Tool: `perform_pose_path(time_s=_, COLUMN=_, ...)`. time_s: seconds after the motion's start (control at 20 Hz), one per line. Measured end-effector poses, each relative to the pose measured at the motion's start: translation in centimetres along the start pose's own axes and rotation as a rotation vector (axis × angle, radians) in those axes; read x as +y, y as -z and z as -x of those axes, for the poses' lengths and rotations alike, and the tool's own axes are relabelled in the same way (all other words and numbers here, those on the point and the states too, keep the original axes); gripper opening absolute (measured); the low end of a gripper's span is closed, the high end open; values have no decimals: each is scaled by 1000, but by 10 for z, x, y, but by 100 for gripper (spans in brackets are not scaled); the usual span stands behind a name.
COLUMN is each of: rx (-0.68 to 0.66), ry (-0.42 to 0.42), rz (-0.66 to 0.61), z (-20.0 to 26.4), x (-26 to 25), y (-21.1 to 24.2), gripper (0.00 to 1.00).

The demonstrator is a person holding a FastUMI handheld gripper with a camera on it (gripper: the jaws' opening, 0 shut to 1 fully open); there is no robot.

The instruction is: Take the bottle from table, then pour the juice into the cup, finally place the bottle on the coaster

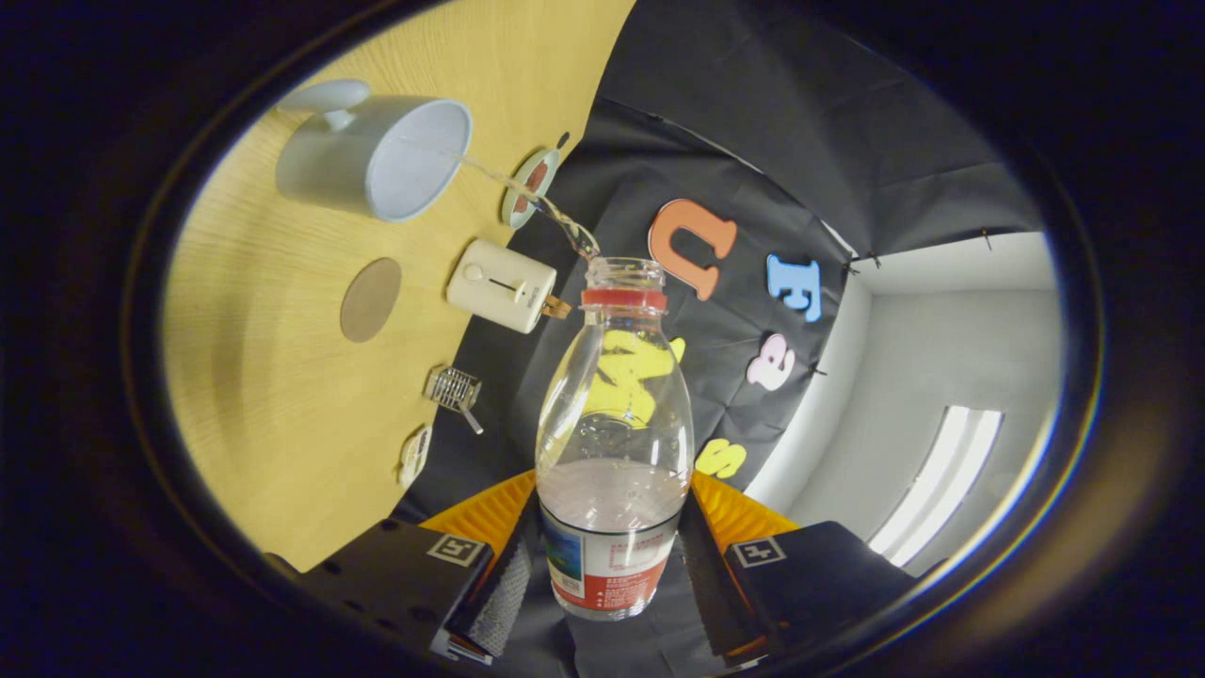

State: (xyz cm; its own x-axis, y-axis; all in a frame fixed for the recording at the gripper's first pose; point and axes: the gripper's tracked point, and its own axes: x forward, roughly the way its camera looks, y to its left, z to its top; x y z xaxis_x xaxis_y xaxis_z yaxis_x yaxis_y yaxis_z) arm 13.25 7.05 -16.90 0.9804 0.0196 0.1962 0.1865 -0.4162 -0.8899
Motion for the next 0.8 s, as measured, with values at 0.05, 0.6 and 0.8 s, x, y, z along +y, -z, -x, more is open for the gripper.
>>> perform_pose_path(time_s=0.05, rx=-1, ry=9, rz=7, z=0, x=-2, y=-1, gripper=80)
perform_pose_path(time_s=0.6, rx=8, ry=53, rz=100, z=0, x=-9, y=-3, gripper=80)
perform_pose_path(time_s=0.8, rx=-1, ry=79, rz=124, z=1, x=-14, y=-7, gripper=80)
